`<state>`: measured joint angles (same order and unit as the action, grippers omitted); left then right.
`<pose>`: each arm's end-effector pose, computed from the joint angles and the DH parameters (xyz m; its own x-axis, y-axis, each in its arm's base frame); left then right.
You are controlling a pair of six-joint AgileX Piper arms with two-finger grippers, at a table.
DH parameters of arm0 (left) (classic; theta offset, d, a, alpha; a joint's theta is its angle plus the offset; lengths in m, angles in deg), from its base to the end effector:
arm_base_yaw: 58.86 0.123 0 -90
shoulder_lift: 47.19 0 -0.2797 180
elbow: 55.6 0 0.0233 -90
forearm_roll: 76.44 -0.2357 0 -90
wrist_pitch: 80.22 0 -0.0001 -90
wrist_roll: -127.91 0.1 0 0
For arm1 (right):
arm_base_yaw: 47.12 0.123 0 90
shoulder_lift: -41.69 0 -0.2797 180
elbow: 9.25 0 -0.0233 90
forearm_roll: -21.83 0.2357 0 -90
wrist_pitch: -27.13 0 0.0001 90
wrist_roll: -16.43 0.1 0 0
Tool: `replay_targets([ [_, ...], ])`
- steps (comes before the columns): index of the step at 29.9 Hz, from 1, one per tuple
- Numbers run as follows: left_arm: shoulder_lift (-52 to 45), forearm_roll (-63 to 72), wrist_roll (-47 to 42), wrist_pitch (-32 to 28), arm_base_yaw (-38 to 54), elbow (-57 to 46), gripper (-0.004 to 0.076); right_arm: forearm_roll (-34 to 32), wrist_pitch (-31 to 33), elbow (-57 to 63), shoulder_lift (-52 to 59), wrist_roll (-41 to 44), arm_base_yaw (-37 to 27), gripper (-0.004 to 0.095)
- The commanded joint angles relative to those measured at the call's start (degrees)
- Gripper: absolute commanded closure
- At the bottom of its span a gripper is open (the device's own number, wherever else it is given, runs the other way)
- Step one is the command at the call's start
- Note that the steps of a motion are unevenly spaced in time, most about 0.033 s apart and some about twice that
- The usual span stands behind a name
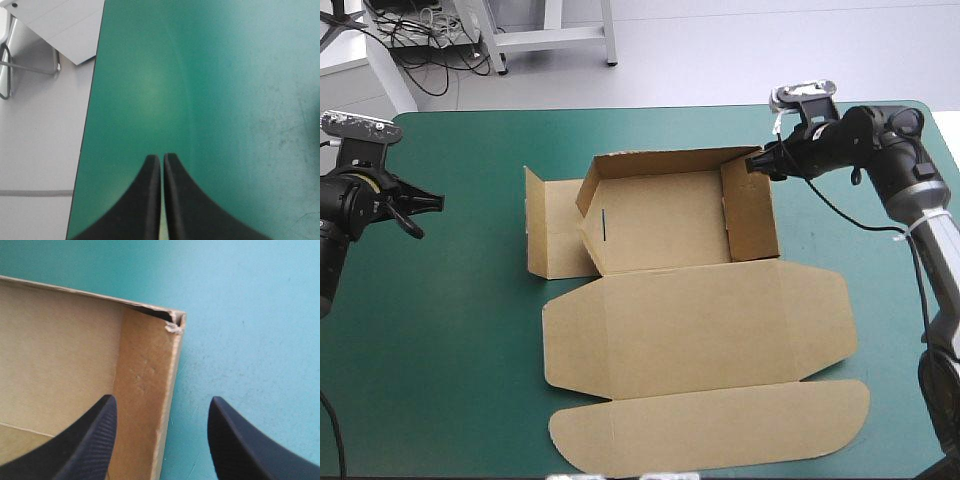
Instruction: Fold the box
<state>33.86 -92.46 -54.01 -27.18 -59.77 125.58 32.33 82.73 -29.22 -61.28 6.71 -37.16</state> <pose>0.2574 0.0180 0.3986 -0.6807 0.1445 -0.7181 -0.0561 0.9672 0.2477 0.3517 0.0770 0.3737 -0.7145 -0.1910 -0.6731 -0.3171 0.9459 0.0682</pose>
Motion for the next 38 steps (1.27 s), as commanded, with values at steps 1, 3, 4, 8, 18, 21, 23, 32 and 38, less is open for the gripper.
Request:
replay_targets([
  [1,-0.10,1.09,-0.10,-2.04,1.32,1.61,0.0721,-0.27,4.17,-7.54,3.18,-0.19,-0.28,0.0394],
  [3,0.47,1.79,-0.10,-2.04,2.07,1.61,0.0721,-1.25,7.15,-8.58,3.24,-0.19,-0.28,0.0394],
  [4,0.62,2.21,-0.10,-2.04,2.46,1.61,0.0721,-1.66,8.10,-8.58,3.24,-0.19,-0.28,0.0394],
  [8,1.30,5.54,1.45,-1.84,3.13,1.61,0.0721,-1.62,8.87,-8.36,2.38,-0.19,-0.28,0.0394],
  [18,1.88,9.79,5.23,-0.13,3.13,1.61,0.0721,2.87,2.29,-8.36,-7.48,-0.19,-0.28,0.0396],
  [21,1.88,9.79,5.52,0.60,3.13,1.61,0.0722,4.65,0.93,-8.36,-11.10,-0.65,-0.28,0.0396],
  [23,2.00,9.79,5.67,1.01,3.13,1.61,0.0722,4.65,0.80,-8.36,-13.19,-0.65,-0.28,0.0396],
  [32,2.23,10.06,6.86,2.05,3.13,1.61,0.0722,4.52,2.53,-8.36,-18.25,-0.13,-0.28,0.0419],
  [38,2.46,11.46,6.86,2.05,3.13,1.61,0.0723,1.81,7.81,-8.84,-18.25,2.50,-0.39,0.0910],
])
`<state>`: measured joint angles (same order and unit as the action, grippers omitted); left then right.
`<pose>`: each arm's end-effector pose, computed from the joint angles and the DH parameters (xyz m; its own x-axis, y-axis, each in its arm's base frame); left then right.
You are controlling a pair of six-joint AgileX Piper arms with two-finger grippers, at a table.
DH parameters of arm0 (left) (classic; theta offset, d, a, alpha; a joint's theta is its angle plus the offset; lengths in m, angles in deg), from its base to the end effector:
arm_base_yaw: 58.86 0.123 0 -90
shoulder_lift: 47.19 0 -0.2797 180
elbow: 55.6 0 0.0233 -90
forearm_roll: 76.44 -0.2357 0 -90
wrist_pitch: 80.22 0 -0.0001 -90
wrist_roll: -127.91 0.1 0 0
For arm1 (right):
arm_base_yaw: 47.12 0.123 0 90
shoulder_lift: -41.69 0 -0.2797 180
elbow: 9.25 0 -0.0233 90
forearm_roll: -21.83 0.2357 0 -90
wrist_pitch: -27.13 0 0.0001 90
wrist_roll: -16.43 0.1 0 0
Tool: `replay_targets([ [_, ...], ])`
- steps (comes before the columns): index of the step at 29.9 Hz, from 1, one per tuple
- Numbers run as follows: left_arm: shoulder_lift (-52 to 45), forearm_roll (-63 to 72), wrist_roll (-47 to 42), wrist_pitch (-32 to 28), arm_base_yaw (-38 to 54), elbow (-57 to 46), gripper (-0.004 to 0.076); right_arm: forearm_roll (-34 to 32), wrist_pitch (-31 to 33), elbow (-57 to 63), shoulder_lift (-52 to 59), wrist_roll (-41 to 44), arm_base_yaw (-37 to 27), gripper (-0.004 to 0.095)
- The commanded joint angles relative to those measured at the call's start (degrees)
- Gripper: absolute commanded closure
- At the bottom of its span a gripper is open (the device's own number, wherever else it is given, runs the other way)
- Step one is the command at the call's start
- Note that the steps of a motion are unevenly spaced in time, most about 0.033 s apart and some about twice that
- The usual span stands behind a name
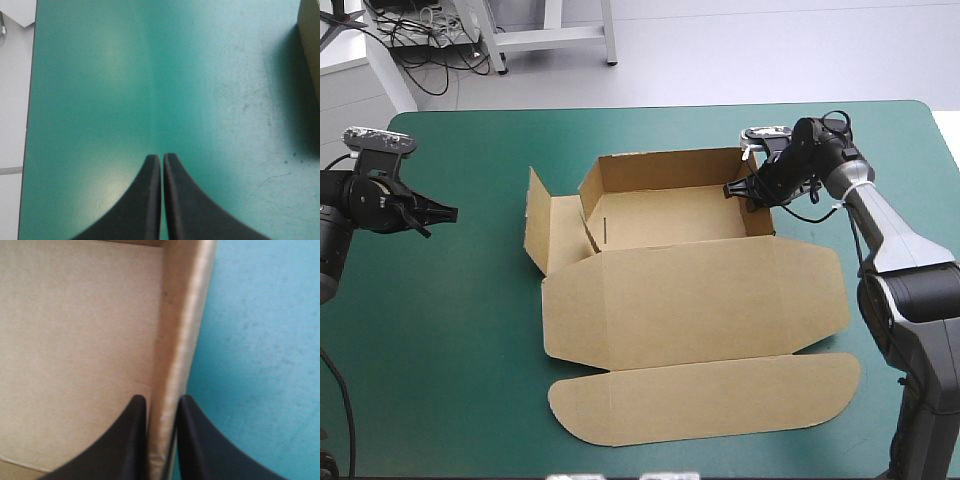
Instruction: Fold the box
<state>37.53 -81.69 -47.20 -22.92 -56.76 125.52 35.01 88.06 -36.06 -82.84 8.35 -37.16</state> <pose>0.2684 0.0176 0.3736 -0.7787 0.1057 -0.6184 0.0198 0.9894 0.1442 0.4219 0.0943 0.2540 -0.9061 -0.1867 -0.3797 -0.2683 0.9474 0.1743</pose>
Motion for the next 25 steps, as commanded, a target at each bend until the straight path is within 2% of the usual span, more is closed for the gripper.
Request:
replay_targets([
  [1,-1.07,0.80,0.05,-2.11,0.12,1.67,0.0723,-1.11,3.42,-2.11,3.43,0.86,-0.50,0.0909],
  [4,-0.31,2.64,0.56,-1.15,1.43,1.67,0.0722,-0.75,6.94,-2.10,4.56,0.25,-1.26,0.0909],
  [7,0.22,10.04,3.11,-0.81,7.16,1.67,0.0722,0.70,10.89,-2.10,7.35,-2.06,-3.59,0.0909],
  [11,1.18,23.04,9.14,0.88,15.32,1.67,0.0723,7.04,10.89,-1.87,13.44,-4.33,-9.52,0.0910],
  [14,1.78,22.60,9.99,0.59,17.74,1.67,0.0723,11.77,10.89,-1.87,18.55,-5.51,-13.74,0.0928],
  [21,2.84,20.93,11.03,0.39,17.77,1.67,0.0720,11.74,10.89,-1.87,28.70,-6.80,-17.98,0.0928],
  [25,3.84,20.79,13.78,1.05,17.77,1.67,0.0644,11.88,10.89,-1.87,31.43,-5.36,-17.98,0.0928],
])
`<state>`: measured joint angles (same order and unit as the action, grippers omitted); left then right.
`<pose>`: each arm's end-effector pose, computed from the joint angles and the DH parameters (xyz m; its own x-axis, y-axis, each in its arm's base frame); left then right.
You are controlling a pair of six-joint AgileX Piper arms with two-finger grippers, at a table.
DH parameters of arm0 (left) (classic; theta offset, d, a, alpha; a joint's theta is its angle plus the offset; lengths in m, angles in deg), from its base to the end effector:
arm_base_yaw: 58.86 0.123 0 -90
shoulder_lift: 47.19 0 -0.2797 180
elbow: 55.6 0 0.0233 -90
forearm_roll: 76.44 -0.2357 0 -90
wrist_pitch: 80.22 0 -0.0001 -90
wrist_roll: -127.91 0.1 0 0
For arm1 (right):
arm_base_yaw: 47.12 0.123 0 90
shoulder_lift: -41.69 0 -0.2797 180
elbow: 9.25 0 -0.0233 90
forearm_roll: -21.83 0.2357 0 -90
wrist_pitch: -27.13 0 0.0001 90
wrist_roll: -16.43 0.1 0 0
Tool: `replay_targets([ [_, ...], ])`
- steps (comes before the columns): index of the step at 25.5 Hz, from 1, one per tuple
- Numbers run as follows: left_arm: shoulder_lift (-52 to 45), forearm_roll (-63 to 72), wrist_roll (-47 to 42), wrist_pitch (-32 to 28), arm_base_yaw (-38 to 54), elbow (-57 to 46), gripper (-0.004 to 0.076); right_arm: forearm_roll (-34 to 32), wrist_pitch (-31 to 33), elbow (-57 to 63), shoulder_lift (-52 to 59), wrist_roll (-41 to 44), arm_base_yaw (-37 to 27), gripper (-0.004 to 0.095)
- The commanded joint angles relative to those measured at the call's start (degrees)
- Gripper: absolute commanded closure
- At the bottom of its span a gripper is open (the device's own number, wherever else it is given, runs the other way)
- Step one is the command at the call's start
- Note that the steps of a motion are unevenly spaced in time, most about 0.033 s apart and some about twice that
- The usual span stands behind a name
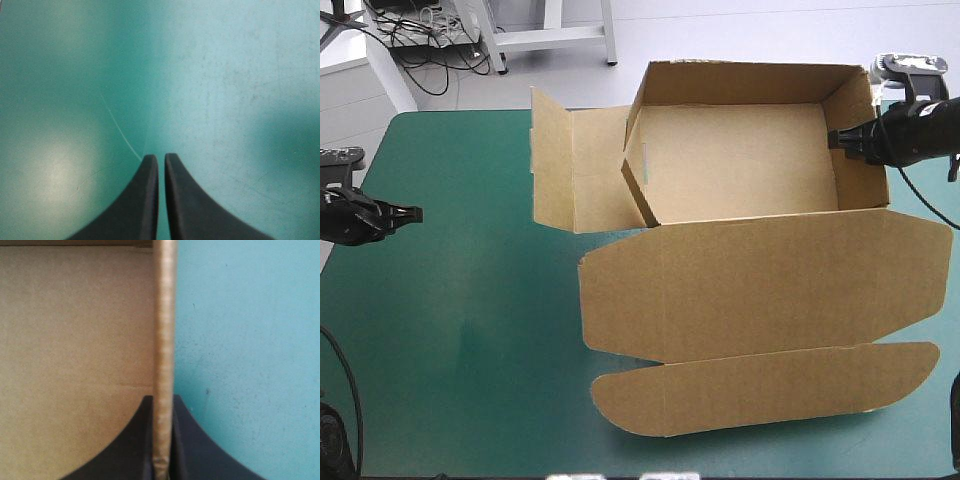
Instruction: Fold the box
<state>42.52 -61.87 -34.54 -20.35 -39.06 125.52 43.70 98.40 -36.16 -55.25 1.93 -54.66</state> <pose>0.2763 0.0763 0.3493 -0.8212 -0.1134 -0.5592 -0.0780 0.9932 -0.0869 0.3095 -0.0054 0.4314 -0.7403 -0.0196 -0.6720 -0.1960 0.9625 0.1878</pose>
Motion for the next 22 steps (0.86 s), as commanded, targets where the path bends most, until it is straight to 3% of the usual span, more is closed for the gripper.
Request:
replay_targets([
  [1,-0.86,0.97,1.12,-1.40,0.07,1.67,0.0605,3.43,0.55,-1.77,4.25,1.05,-0.49,0.0928],
  [3,-0.41,0.97,1.12,-0.83,0.07,1.67,0.0505,3.89,0.55,-1.77,5.13,1.18,-0.49,0.0928],
  [8,1.56,7.09,1.12,-0.42,0.07,1.67,0.0153,5.35,0.55,-0.34,6.43,1.18,-0.49,0.0928],
  [10,2.22,11.16,1.12,0.02,0.07,1.67,0.0073,5.78,0.55,0.53,6.52,1.18,-0.49,0.0928],
  [15,4.12,21.62,1.12,1.76,0.07,1.67,0.0063,7.33,0.55,2.18,6.66,1.18,-0.49,0.0928],
  [17,4.68,29.37,1.39,5.53,0.07,1.67,0.0063,9.62,0.55,2.18,6.44,1.06,-0.49,0.0928],
  [20,4.77,45.32,8.57,14.04,-0.03,1.67,0.0063,13.40,0.55,2.18,5.32,0.52,-0.49,0.0928],
  [22,3.96,51.81,8.57,13.78,-1.26,1.67,0.0063,15.77,0.55,2.18,3.99,0.52,-0.38,0.0928],
])
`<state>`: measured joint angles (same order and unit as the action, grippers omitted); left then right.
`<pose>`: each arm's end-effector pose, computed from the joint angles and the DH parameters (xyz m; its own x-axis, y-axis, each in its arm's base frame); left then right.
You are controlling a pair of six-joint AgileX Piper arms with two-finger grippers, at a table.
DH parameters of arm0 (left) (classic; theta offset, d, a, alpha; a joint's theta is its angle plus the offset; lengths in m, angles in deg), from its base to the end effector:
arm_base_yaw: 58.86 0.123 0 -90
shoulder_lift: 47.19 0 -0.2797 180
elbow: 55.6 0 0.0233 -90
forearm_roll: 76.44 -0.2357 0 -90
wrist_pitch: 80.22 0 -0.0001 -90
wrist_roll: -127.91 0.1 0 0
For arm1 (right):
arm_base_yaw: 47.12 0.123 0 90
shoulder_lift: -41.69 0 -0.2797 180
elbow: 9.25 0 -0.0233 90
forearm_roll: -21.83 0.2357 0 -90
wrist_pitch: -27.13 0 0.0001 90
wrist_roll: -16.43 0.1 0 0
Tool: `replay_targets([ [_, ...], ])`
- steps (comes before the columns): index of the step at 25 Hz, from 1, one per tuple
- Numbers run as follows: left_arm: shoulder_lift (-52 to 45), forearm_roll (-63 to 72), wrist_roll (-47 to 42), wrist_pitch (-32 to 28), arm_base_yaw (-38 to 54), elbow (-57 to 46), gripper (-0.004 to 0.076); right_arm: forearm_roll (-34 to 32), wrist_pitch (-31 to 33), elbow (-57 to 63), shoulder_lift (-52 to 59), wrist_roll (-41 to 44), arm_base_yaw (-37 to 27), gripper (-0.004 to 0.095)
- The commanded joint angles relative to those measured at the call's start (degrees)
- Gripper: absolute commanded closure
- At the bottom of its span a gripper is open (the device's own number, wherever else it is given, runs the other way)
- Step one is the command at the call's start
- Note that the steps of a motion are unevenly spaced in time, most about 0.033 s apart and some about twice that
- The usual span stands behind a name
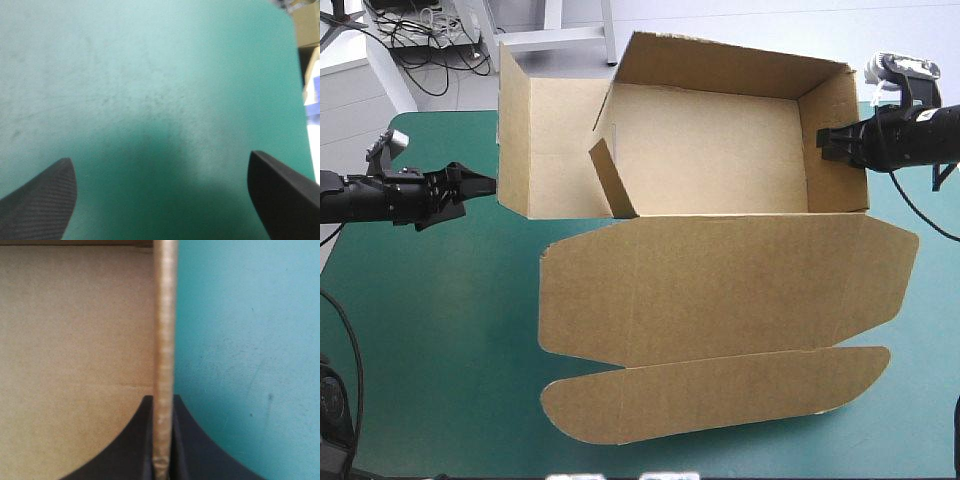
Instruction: Fold the box
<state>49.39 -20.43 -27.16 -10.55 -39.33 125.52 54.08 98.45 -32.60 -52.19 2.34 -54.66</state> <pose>0.3072 0.0265 0.3461 -0.8364 -0.3238 -0.4423 0.1007 0.7024 -0.7046 0.2943 0.0121 0.4377 -0.7343 0.0567 -0.6764 -0.2517 0.9027 0.3489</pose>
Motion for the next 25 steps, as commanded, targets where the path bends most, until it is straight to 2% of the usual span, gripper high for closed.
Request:
replay_targets([
  [1,-3.29,12.79,1.30,3.98,-1.94,1.67,0.0063,5.84,0.50,-1.37,0.28,0.10,0.51,0.0928],
  [9,-5.23,14.48,1.47,3.98,-8.60,1.91,0.0063,4.91,-2.45,-1.37,-3.71,1.16,6.50,0.0924],
  [13,-6.61,14.25,1.47,3.98,-10.59,1.91,0.0086,-0.16,-5.28,-1.37,-4.58,3.42,9.43,0.0924],
  [16,-8.14,14.11,3.08,3.98,-10.71,1.91,0.0101,-3.43,-7.37,-1.37,-4.58,4.62,10.75,0.0924],
  [22,-11.26,13.87,2.72,3.98,-10.71,1.91,0.0126,-3.65,-9.49,-1.37,-4.96,5.70,13.04,0.0924],
  [25,-14.16,13.87,2.72,3.98,-10.71,1.91,0.0126,-5.29,-11.16,-1.37,-6.61,7.00,16.65,0.0924],
])
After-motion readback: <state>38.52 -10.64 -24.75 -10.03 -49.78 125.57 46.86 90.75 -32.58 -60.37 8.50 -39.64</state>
